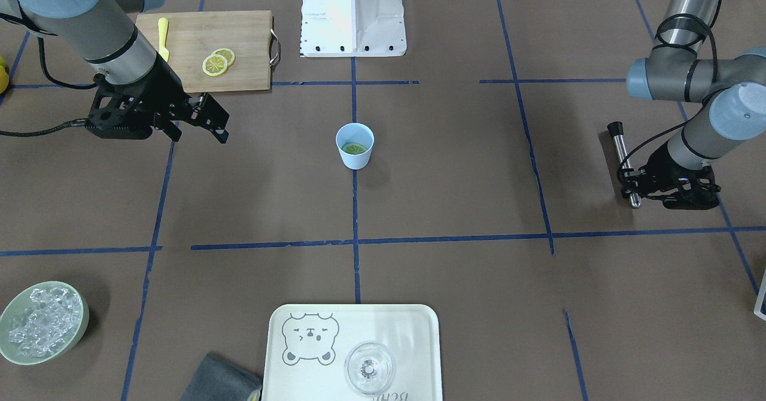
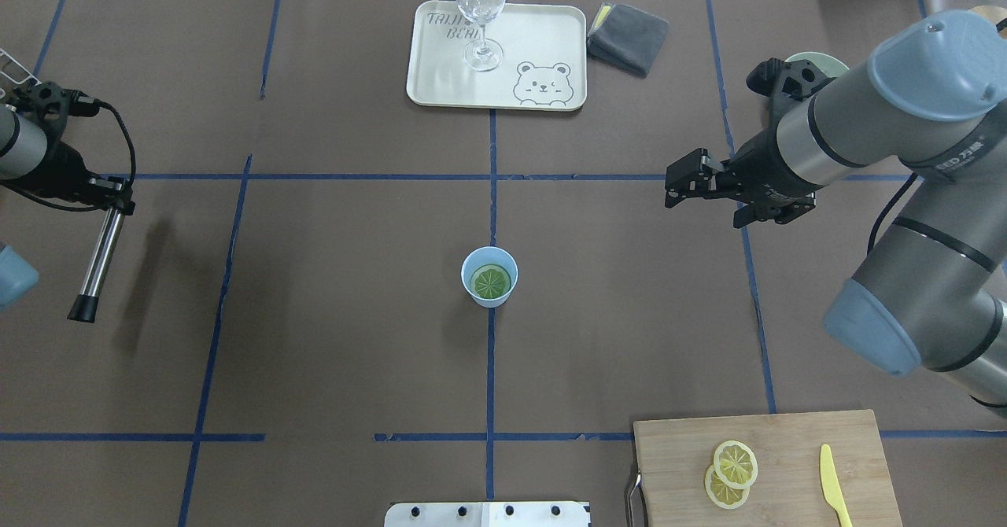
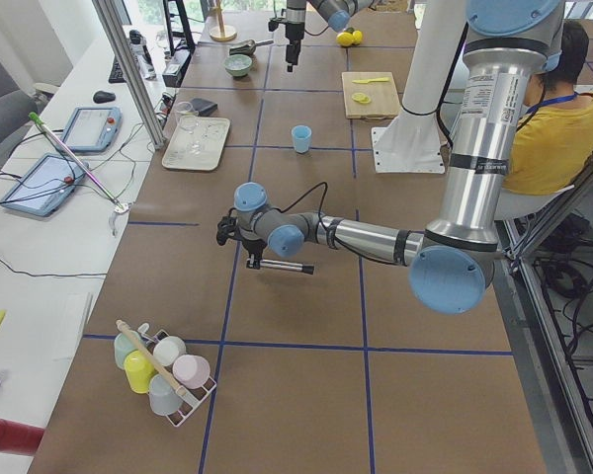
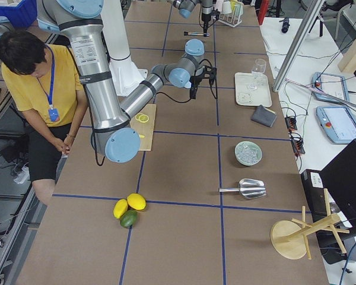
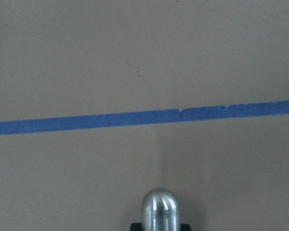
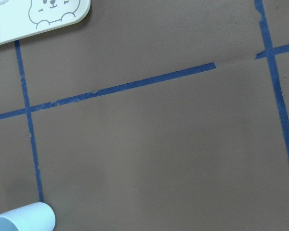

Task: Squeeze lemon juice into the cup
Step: 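Grasp the steel muddler with the left gripper and lift it upright, then move the muddler with the left gripper over the cup and lower it in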

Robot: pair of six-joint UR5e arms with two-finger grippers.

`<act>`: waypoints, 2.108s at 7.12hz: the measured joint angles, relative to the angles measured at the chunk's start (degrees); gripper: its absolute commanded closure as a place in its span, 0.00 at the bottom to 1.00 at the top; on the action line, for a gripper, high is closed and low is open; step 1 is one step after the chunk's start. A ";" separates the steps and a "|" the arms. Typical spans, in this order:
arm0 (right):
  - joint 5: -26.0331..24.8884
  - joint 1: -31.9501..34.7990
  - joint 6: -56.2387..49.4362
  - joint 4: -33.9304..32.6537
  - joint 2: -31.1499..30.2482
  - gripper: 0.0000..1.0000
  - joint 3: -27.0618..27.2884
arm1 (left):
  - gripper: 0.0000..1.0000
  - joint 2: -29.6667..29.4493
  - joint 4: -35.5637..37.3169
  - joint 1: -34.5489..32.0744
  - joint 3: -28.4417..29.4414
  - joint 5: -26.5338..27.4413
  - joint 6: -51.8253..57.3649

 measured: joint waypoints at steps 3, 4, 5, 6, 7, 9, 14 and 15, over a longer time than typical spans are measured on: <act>0.09 0.52 -0.29 0.35 -6.14 0.00 4.44 | 1.00 -9.81 0.90 7.54 -11.69 0.29 0.07; 0.06 0.98 -0.35 0.39 -7.16 0.00 4.69 | 1.00 -15.43 0.59 10.33 -13.34 0.85 -0.02; 0.10 1.70 -0.40 0.39 -7.77 0.00 4.74 | 1.00 -19.22 -2.67 11.94 -14.62 2.62 -0.04; 0.15 2.34 -0.44 0.38 -8.12 0.00 4.70 | 1.00 -20.72 -10.61 14.05 -15.26 8.51 -0.08; 0.20 2.84 -0.47 0.37 -8.28 0.00 4.62 | 1.00 -21.24 -19.42 18.27 -15.25 19.89 -0.17; 0.23 3.67 -0.48 0.37 -8.52 0.00 4.55 | 1.00 -21.52 -34.16 31.77 -12.75 51.83 0.07; 0.23 4.18 -0.48 0.37 -8.83 0.00 4.09 | 1.00 -23.83 -45.48 42.29 -3.81 76.99 0.38; 0.23 4.18 -0.48 0.37 -8.83 0.00 3.99 | 1.00 -23.93 -45.59 42.37 -2.86 77.09 0.48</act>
